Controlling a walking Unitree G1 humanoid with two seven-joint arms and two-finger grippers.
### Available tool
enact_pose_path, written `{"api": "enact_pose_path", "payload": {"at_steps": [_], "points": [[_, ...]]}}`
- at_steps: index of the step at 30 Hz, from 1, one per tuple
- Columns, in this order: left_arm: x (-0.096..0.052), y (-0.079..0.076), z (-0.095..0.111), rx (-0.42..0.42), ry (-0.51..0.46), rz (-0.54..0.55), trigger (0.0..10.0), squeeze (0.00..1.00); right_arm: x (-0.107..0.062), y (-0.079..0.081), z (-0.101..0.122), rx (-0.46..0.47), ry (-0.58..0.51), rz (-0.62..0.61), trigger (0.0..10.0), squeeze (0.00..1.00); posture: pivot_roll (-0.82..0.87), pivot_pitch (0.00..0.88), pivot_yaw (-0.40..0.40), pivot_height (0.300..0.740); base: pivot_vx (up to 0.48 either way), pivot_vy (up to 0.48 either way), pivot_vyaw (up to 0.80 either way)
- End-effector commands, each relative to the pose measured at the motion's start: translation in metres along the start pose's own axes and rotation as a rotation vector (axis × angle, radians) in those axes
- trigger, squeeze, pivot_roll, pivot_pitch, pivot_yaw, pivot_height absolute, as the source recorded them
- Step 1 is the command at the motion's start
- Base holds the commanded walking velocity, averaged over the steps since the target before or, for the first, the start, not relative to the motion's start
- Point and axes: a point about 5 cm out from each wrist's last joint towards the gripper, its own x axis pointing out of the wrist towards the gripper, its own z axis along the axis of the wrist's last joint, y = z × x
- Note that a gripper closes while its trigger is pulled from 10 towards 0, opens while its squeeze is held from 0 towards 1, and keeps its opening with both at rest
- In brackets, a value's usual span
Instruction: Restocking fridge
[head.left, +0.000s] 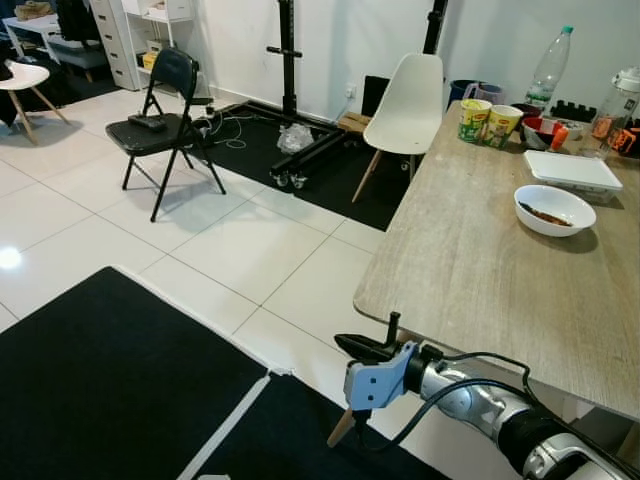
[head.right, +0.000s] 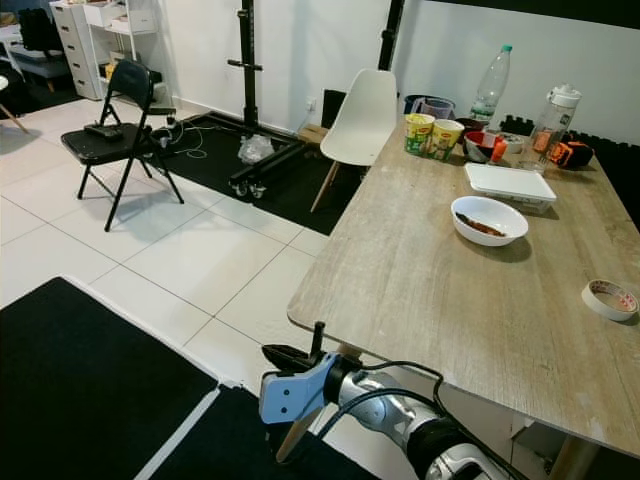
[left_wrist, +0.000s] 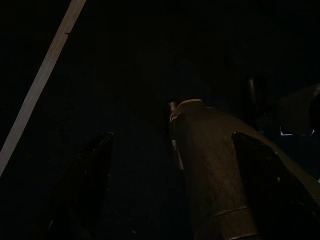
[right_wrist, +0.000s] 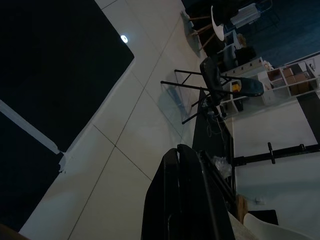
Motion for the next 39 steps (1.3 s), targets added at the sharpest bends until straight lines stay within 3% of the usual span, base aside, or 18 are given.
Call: {"api": "enact_pose_path", "payload": {"at_steps": [1, 39], "points": [[-0.0008, -0.0105, -0.0133, -0.024, 0.044, -0.027, 10.0, 0.00, -0.0015, -0.0006, -0.0011, -0.006, -0.004, 0.011, 10.0, 0.00, -0.09, 0.000, -0.062, 0.740, 0.000, 0.000, 0.00], [-0.0037, -0.0042, -0.0214, -0.021, 0.061, -0.009, 10.0, 0.00, 0.0016, 0.0020, 0.0006, 0.000, -0.003, 0.018, 10.0, 0.00, -0.07, 0.000, -0.059, 0.740, 0.000, 0.000, 0.00]]}}
